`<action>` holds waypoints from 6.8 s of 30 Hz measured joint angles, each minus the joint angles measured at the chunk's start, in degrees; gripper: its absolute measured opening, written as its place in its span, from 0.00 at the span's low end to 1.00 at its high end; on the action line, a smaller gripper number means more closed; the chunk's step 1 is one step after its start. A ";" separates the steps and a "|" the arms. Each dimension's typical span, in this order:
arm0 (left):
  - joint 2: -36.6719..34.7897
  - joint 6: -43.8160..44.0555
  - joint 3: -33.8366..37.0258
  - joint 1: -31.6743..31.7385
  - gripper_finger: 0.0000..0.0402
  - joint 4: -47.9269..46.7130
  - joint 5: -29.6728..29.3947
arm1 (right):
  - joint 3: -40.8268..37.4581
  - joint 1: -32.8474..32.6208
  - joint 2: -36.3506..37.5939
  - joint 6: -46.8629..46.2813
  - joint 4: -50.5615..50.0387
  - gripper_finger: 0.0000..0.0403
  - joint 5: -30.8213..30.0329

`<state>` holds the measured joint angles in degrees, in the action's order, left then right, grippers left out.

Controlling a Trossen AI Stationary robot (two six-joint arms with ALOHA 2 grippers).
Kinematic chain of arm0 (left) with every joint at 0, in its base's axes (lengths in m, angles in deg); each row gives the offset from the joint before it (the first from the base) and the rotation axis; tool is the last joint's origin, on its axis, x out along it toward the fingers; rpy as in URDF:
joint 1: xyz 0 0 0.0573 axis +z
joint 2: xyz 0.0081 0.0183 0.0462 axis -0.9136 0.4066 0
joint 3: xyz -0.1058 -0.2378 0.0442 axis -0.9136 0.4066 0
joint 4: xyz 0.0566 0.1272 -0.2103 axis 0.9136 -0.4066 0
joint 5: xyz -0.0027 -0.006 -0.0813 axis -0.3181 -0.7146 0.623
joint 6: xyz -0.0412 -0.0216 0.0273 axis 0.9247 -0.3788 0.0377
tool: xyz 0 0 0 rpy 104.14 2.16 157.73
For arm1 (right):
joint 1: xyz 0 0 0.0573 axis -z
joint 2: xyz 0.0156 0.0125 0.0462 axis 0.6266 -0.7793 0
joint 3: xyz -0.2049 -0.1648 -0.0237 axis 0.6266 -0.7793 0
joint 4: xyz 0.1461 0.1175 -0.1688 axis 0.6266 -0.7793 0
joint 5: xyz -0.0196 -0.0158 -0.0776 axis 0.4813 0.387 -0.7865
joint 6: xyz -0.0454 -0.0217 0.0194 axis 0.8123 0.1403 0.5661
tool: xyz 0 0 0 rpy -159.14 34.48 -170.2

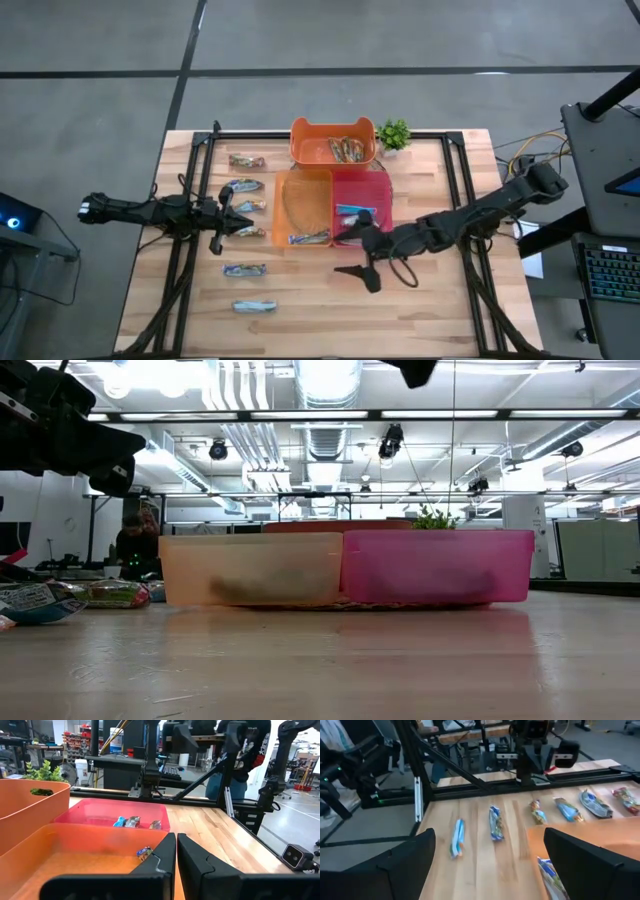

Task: Pick and place Granola Bars by type
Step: Put the red granola bar into the pink bin

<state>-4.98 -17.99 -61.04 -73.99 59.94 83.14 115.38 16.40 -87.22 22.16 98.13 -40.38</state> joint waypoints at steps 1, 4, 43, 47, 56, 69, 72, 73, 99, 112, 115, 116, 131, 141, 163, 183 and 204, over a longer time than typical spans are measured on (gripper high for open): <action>0.00 0.00 0.02 0.02 0.00 0.00 0.00 | -1.31 0.07 1.09 0.01 0.37 0.89 -0.44; 0.00 0.00 0.00 0.00 0.00 0.00 0.02 | -5.02 0.51 4.91 -0.26 0.51 0.89 -3.07; 0.00 0.00 0.02 0.01 0.00 0.00 0.02 | -45.48 5.53 44.64 14.82 11.34 0.89 11.45; -0.01 0.00 0.01 0.02 0.00 0.00 0.00 | -47.40 7.67 47.38 14.82 11.45 0.89 11.43; 0.00 0.00 0.00 0.01 0.00 0.00 0.00 | -52.27 8.25 53.08 15.05 11.35 0.89 12.20; 0.00 0.00 0.02 0.02 0.00 0.00 0.00 | -53.94 13.84 63.72 14.63 -0.57 0.89 12.30; 0.00 0.00 0.02 0.02 0.00 0.00 0.00 | -53.94 15.09 66.77 15.07 -3.48 0.89 12.37; 0.00 0.00 0.00 0.01 0.00 0.00 0.00 | -53.94 15.39 67.66 15.15 -4.28 0.89 12.37; -0.01 0.00 0.01 0.00 0.00 0.00 0.01 | -53.90 16.21 70.20 14.60 -11.22 0.89 13.88; -0.01 0.00 0.01 0.01 0.00 0.00 0.01 | -53.90 16.18 70.30 12.09 -11.21 0.89 13.86; -0.01 0.00 0.01 0.02 0.00 0.00 0.00 | -53.90 16.18 70.30 12.08 -11.21 0.89 13.86; -0.02 0.00 0.02 0.00 0.00 0.00 0.01 | -53.90 16.18 70.30 12.19 -11.20 0.89 13.86; 0.00 0.00 0.00 0.02 0.00 0.00 0.00 | -53.90 16.18 70.30 12.18 -11.19 0.89 13.86; -0.01 1.51 0.02 0.02 0.00 0.00 0.02 | -53.90 16.18 70.30 12.09 -11.19 0.89 13.86; -0.01 4.82 0.01 0.01 0.01 0.53 -1.08 | -53.90 16.42 76.70 12.10 -11.19 0.89 13.86; 2.35 2.25 -12.28 0.00 0.43 -9.50 -3.59 | -53.85 17.27 82.08 12.20 -11.17 0.89 13.82; 21.62 8.12 -43.96 -0.03 0.44 -43.69 -10.41 | -53.85 19.99 81.57 12.09 -11.15 0.89 13.82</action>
<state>16.64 -9.87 -105.00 -74.02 16.25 72.73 61.53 36.39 -5.66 34.25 86.99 -26.56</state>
